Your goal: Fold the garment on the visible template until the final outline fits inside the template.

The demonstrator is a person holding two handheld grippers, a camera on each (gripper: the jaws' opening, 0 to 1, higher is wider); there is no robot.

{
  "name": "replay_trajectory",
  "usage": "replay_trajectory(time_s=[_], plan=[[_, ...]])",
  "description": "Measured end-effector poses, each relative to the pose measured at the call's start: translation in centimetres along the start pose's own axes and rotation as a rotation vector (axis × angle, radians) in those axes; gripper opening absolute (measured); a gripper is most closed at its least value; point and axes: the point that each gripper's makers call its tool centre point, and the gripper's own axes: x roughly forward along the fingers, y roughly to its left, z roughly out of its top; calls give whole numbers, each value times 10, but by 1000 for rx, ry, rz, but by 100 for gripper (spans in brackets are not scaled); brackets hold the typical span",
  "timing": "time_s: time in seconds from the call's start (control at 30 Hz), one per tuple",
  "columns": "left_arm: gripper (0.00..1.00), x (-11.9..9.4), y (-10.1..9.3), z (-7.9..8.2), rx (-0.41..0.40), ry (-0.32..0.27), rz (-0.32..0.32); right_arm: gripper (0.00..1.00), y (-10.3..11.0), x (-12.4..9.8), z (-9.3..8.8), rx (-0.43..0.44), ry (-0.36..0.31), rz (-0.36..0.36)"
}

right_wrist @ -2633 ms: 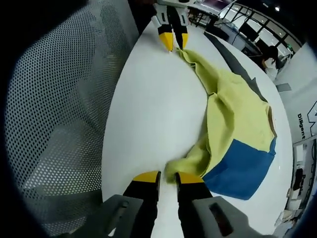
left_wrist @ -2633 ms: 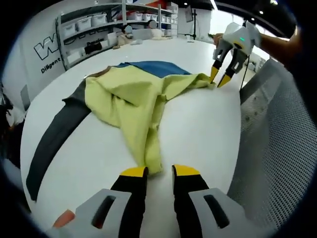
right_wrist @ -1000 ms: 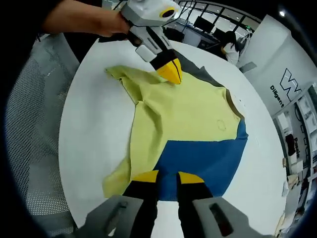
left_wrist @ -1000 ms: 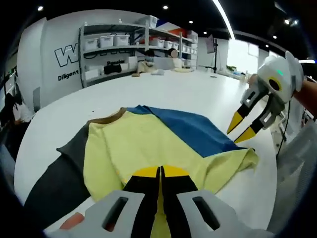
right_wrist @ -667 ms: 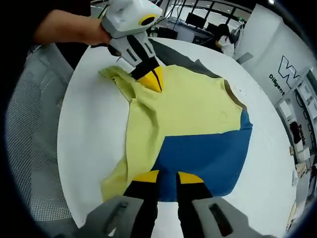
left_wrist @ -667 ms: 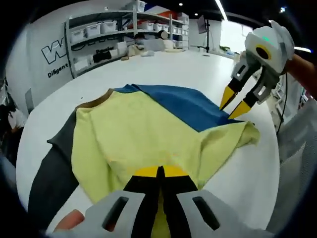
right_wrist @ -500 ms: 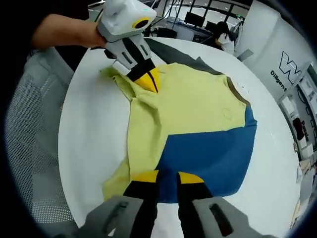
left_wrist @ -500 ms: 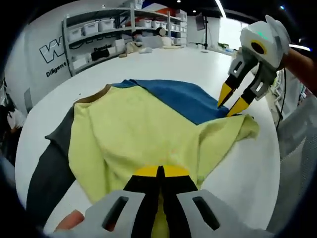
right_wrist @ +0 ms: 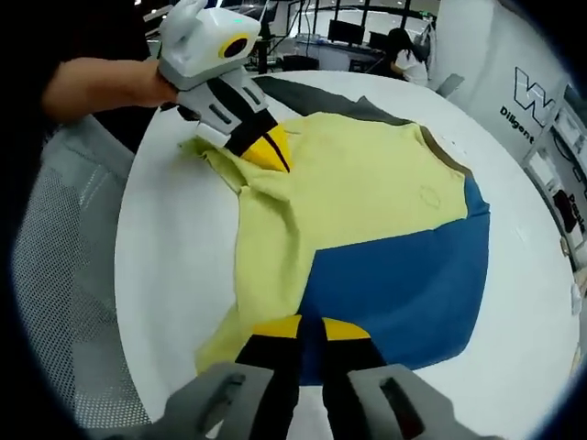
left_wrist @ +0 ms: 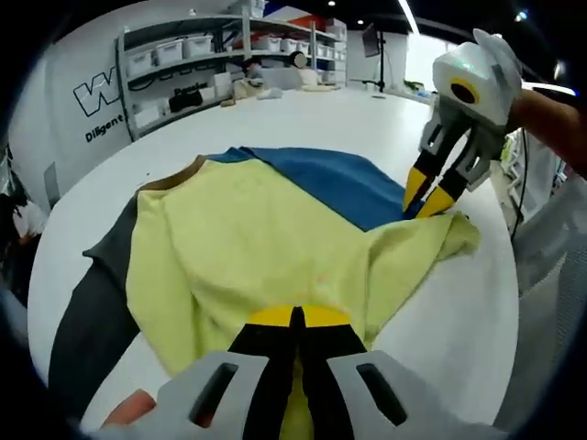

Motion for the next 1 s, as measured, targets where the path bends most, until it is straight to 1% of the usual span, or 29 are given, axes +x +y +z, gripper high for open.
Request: replay_trajectory(time_s=[0.13, 0.2, 0.33, 0.5, 0.6, 0.63, 0.73, 0.87, 1.0], plan=[[0, 0, 0, 0, -1, -3, -1, 0, 0, -3, 1, -11, -10, -5], [0, 0, 0, 0, 1, -3, 0, 0, -3, -6, 2, -25, -20, -20], [0, 0, 0, 0, 5, -4, 2, 0, -13, -17, 4, -34, -44, -81], [0, 0, -1, 0, 8, -5, 2, 0, -27, -30, 1, -30, -57, -142], [0, 0, -1, 0, 11, -5, 1, 0, -37, -38, -3, -8, -65, -181], [0, 0, -1, 0, 12, -5, 1, 0, -44, -44, -8, 7, -65, -205], [0, 0, -1, 0, 15, -5, -1, 0, -54, -52, -15, 23, -63, -246], [0, 0, -1, 0, 19, -5, -2, 0, -65, -61, -22, 29, -58, -282], [0, 0, -1, 0, 23, -4, -2, 0, -81, -73, -30, 45, -51, -328]])
